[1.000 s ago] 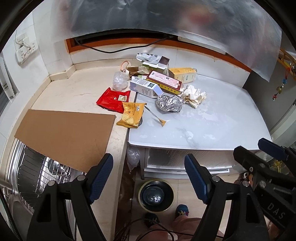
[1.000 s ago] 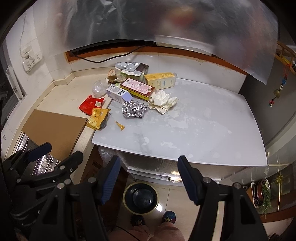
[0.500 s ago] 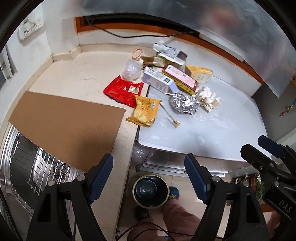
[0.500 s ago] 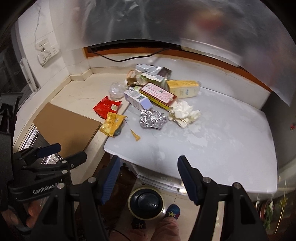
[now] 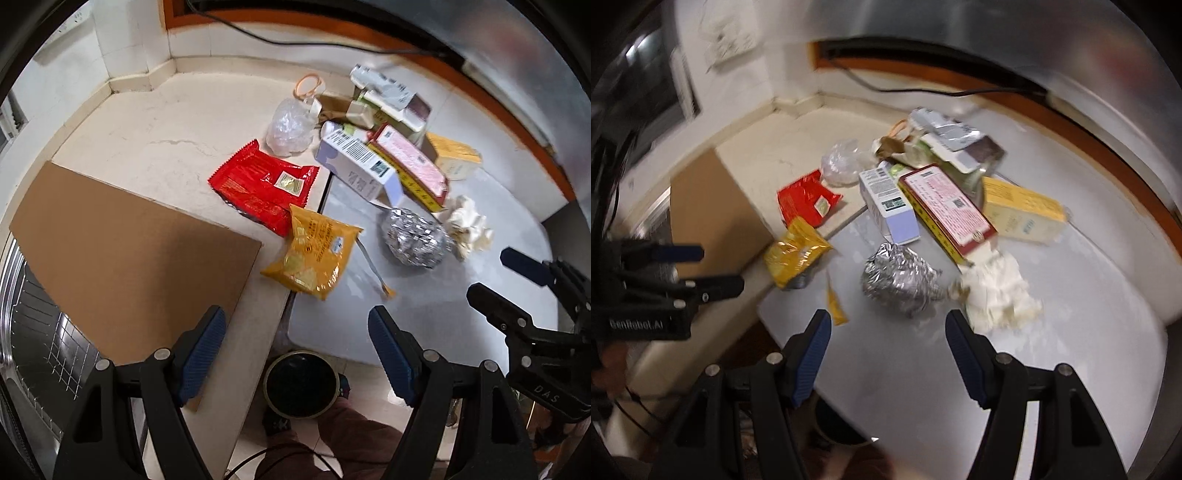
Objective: Collect trash
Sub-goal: 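Grasp the yellow snack bag with the left gripper while the right gripper grasps the foil ball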
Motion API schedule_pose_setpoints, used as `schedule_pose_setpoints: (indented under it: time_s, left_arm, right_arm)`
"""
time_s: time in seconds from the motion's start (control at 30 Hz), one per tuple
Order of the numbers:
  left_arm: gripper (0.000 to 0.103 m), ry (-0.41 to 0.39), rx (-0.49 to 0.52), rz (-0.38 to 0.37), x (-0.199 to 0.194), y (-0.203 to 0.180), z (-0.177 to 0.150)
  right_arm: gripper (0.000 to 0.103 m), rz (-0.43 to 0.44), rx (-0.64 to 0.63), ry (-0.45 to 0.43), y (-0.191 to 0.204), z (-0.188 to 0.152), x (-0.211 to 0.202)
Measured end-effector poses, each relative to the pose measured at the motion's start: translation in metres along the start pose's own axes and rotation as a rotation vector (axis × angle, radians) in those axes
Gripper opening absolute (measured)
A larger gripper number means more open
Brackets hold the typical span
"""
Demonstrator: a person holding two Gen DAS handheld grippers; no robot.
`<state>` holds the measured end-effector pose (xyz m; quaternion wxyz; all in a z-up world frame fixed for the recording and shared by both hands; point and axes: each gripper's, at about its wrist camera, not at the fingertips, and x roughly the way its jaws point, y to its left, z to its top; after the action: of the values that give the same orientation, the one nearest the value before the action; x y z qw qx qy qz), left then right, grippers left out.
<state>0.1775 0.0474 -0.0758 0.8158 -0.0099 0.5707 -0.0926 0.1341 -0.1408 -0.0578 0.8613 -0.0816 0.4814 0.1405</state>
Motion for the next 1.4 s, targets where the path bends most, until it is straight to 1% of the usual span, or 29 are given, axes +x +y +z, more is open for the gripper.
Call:
schedule_pose_setpoints:
  time_s: [0.1, 0.2, 0.33, 0.47, 0.53, 0.6, 0.67, 0.77, 0.83, 0.93, 0.97, 1.03, 1.07, 1.17, 1.27, 1.4]
  left_arm:
    - [0.078, 0.027, -0.013, 0.027, 0.019, -0.001, 0.011]
    - [0.078, 0.046, -0.019, 0.041, 0.036, -0.003, 0.02]
    - [0.078, 0.073, -0.022, 0.07, 0.057, -0.006, 0.03]
    - [0.078, 0.092, -0.019, 0.088, 0.072, -0.011, 0.036]
    - [0.078, 0.101, -0.017, 0.098, 0.077, -0.014, 0.037]
    - [0.078, 0.108, -0.016, 0.107, 0.081, -0.017, 0.039]
    - [0.076, 0.116, -0.021, 0.112, 0.086, -0.02, 0.041]
    - [0.065, 0.132, -0.036, 0.111, 0.096, -0.025, 0.046]
    - [0.062, 0.123, -0.036, 0.113, 0.099, -0.027, 0.049]
    - [0.053, 0.109, -0.042, 0.114, 0.098, -0.033, 0.051]
    - [0.04, 0.104, -0.042, 0.121, 0.097, -0.034, 0.051]
    - [0.037, 0.104, -0.051, 0.108, 0.096, -0.036, 0.051]
    - [0.033, 0.099, -0.053, 0.11, 0.091, -0.037, 0.049]
    - [0.032, 0.082, -0.046, 0.136, 0.087, -0.044, 0.047]
    - [0.032, 0.058, -0.038, 0.145, 0.075, -0.052, 0.042]
    - [0.032, 0.024, -0.039, 0.133, 0.057, -0.058, 0.033]
  right_arm:
    - [0.066, 0.007, -0.109, -0.002, -0.003, 0.008, 0.018]
    - [0.066, 0.041, -0.213, 0.0, -0.003, 0.015, 0.035]
    - [0.066, 0.063, -0.323, 0.017, -0.001, 0.02, 0.055]
    - [0.066, 0.085, -0.388, 0.041, -0.001, 0.022, 0.068]
    - [0.064, 0.096, -0.408, 0.055, -0.003, 0.021, 0.074]
    - [0.062, 0.108, -0.414, 0.064, -0.005, 0.021, 0.078]
    - [0.055, 0.136, -0.417, 0.064, -0.007, 0.019, 0.079]
    - [0.053, 0.151, -0.426, 0.049, -0.008, 0.016, 0.079]
    - [0.053, 0.164, -0.418, 0.041, -0.01, 0.015, 0.079]
    - [0.052, 0.192, -0.393, 0.022, -0.016, 0.013, 0.077]
    - [0.052, 0.207, -0.382, 0.014, -0.018, 0.013, 0.077]
    - [0.051, 0.233, -0.359, -0.006, -0.023, 0.013, 0.073]
    - [0.051, 0.245, -0.348, -0.016, -0.025, 0.013, 0.07]
    - [0.051, 0.268, -0.307, -0.038, -0.033, 0.014, 0.062]
    - [0.051, 0.288, -0.261, -0.056, -0.038, 0.016, 0.054]
    - [0.051, 0.305, -0.177, -0.085, -0.046, 0.016, 0.038]
